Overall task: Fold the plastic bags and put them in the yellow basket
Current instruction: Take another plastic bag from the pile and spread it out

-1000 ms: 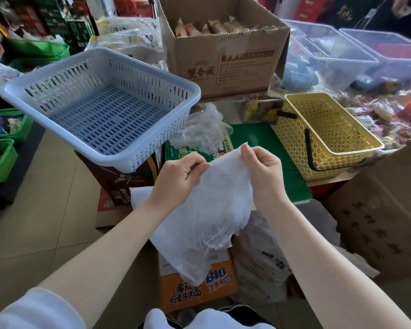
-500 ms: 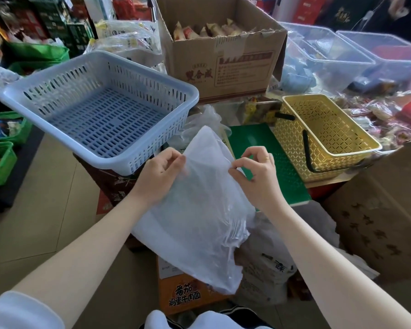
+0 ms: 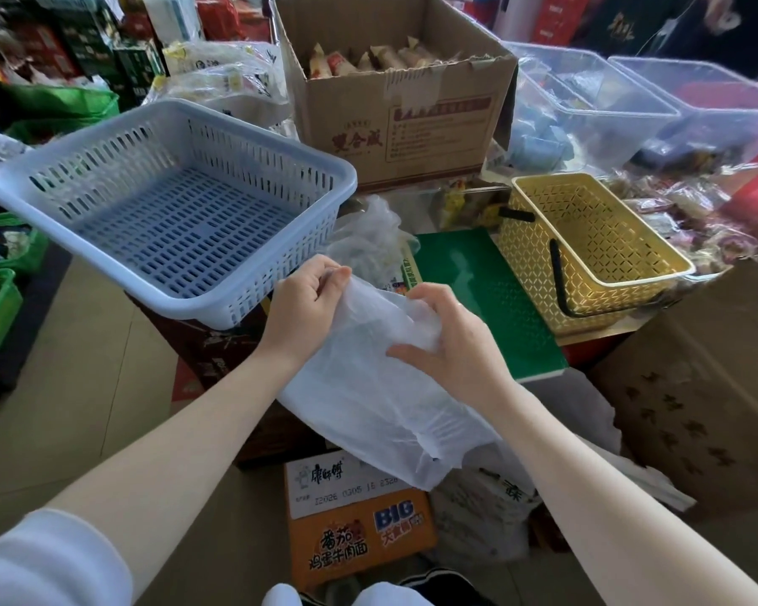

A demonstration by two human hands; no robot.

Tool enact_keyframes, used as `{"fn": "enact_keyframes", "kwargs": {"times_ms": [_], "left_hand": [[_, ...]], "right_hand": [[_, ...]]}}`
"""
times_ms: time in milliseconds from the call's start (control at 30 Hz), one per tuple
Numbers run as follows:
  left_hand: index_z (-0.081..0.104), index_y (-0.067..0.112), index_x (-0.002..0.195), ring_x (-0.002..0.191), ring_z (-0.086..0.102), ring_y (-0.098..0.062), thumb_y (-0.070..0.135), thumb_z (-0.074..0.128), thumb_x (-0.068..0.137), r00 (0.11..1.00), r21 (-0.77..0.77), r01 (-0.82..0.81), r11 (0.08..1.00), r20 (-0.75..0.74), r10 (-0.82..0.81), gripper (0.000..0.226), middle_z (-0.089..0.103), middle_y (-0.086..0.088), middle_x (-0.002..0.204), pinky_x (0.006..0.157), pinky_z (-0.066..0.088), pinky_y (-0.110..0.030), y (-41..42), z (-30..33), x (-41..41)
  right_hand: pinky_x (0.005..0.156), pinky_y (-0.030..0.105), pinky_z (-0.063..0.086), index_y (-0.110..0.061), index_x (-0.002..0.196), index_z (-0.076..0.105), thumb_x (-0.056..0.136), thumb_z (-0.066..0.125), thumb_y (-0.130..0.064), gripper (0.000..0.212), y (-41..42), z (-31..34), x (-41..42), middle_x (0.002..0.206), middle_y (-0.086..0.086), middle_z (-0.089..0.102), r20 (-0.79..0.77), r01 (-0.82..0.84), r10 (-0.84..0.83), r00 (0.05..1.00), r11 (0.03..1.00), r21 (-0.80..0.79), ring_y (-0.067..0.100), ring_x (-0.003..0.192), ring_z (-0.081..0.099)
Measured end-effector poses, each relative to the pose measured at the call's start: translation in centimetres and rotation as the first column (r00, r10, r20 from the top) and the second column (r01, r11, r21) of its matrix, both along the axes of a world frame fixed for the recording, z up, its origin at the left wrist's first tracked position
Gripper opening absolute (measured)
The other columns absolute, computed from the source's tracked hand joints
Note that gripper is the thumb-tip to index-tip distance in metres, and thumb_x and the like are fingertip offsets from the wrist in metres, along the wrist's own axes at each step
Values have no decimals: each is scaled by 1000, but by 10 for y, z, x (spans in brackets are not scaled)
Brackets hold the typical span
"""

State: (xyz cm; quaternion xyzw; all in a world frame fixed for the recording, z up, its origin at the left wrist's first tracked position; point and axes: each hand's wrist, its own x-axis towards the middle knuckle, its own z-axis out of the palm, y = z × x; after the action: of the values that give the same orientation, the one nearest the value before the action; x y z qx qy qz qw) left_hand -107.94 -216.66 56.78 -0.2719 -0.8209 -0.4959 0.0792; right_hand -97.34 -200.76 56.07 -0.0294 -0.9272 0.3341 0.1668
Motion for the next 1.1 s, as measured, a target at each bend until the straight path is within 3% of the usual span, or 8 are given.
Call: {"fn": "enact_keyframes", "kwargs": {"times_ms": [100,167,367,633,800,967,1033,1100], "left_hand": [[49,17,70,54,46,-2,22,47,96,1000,19,1,1000,8,-1,26,41,6,53,51,34,-10,2,5,2],[46,22,69,53,44,-2,23,45,96,1000,21,21,1000,8,-21,28,39,7,53,51,33,-10,4,10,4],[52,13,78,57,46,-10,27,43,97,997,-37,-68,997,-27,67,26,51,-4,61,53,36,-17,3,10,3],[58,7,82,61,54,-31,24,46,96,996,-82,-84,993,-32,81,25,57,-18,64,56,38,-29,-1,-12,-5],[60,4,86,63,56,-31,23,45,95,999,-77,-22,997,-48,18,26,60,-21,67,58,39,-24,-11,-17,-6],[56,13,86,67,49,-1,18,44,97,989,18,-140,990,46,139,17,53,9,69,63,33,0,-26,-13,-18],[54,16,86,69,48,-1,19,43,97,989,7,-129,992,80,128,17,51,14,74,64,32,1,-30,-16,-22],[54,17,84,72,47,3,21,41,98,985,4,-79,997,151,78,19,52,13,77,65,32,1,-31,-19,-22]], "right_hand": [[49,27,45,-22,102,48,78,64,-44,36,8,-7,1,109,3,59,-206,42,42,978,920,389,16,53,50],[63,29,44,-16,91,59,75,68,-36,26,9,-13,-2,108,8,58,-271,108,-2,963,920,376,19,63,57],[68,25,38,-7,77,61,84,64,-12,9,-10,-7,-11,82,-2,56,-196,99,-125,973,986,-134,12,73,49],[45,17,27,1,80,55,93,55,-13,19,-33,-11,0,54,-2,41,135,75,39,990,660,-748,4,45,33],[51,17,33,-4,70,64,84,69,-17,19,-2,-13,8,53,-9,52,390,-77,350,852,819,-568,4,51,43],[49,25,27,-8,53,51,78,73,-28,39,34,-20,18,52,-1,40,698,-96,238,675,967,-237,11,49,32],[53,27,31,-5,62,55,77,74,-31,36,42,-29,22,60,2,46,736,-79,211,644,975,-210,14,53,39],[78,32,48,-11,93,69,74,74,-39,35,44,-32,21,101,-4,64,721,-82,239,650,966,-246,13,85,59]]}}
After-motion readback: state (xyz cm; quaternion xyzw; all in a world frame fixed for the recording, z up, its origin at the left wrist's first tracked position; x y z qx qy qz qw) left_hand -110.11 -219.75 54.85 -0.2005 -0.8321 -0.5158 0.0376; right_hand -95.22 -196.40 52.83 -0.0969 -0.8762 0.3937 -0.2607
